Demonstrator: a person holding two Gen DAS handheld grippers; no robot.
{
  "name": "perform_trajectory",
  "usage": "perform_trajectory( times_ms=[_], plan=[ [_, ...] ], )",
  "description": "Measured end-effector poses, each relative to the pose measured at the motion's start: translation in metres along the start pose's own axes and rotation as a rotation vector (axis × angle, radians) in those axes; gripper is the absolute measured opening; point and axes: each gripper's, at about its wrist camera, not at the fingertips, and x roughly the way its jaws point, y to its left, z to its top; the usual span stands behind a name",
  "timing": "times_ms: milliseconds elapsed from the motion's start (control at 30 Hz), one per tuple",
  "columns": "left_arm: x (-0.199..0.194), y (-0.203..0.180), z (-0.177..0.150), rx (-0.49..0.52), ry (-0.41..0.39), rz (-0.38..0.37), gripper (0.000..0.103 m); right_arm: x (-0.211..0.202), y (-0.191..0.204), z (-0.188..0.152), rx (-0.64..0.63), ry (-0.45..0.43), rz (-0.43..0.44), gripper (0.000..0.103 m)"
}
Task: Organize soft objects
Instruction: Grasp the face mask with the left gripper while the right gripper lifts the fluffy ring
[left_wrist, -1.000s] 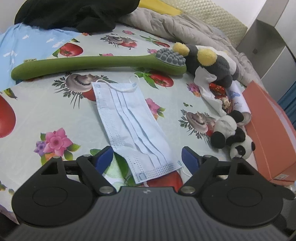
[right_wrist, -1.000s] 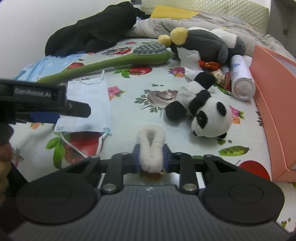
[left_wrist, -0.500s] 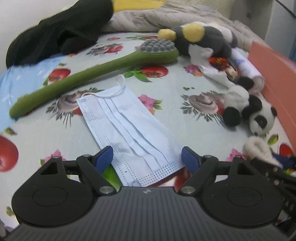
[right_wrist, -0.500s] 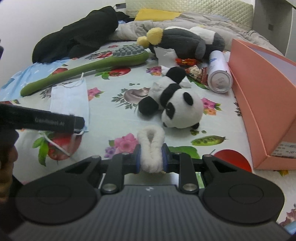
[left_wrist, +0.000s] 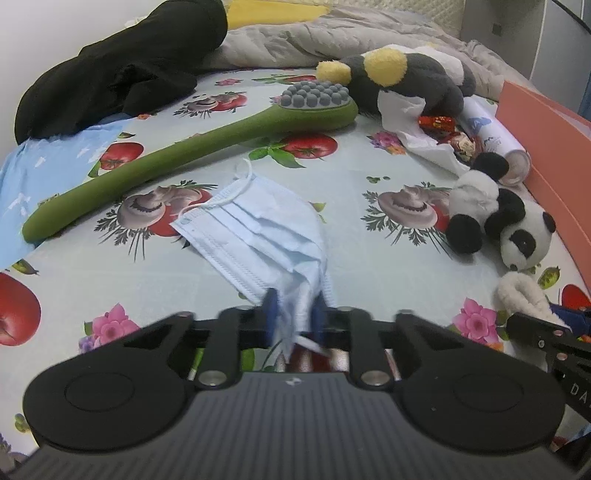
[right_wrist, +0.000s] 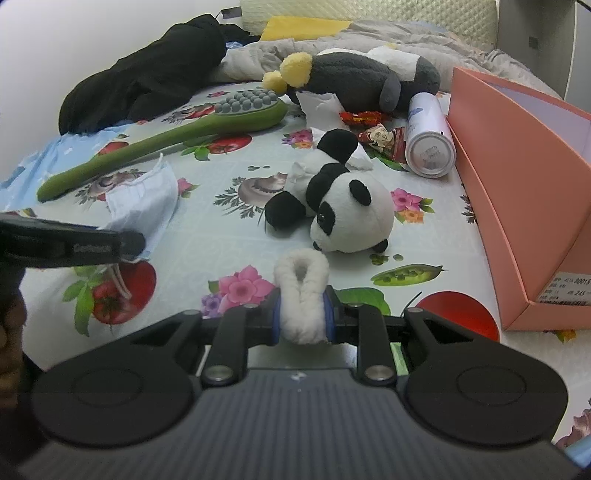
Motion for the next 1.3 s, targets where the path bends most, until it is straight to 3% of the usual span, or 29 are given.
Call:
perform_trajectory(
  times_ms=[167,300,567,1300],
  plan=[
    [-0.010,0.011,0.004,-0.085,-0.006,-0.059,0.008,-0.001,-0.005,0.006,0.042,0.019,0.019,0.026],
    [-0.025,0.008,0.013,-0.085,-0.041,-0.074,0.007,-0.007,-0.006,0.013,0.057,0.016,0.036,0.026],
    [-0.059,-0.008,0.039,-0.105,-0.092,-0.175,0.007,-0.037,-0.011,0.039,0.082,-0.040,0.051,0.026],
    [-0.170,-0.116,0.142,-0.023,-0.249,-0.419,0.007,-0.143,-0.067,0.131,0.110,-0.245,0.025,0.026]
  ],
)
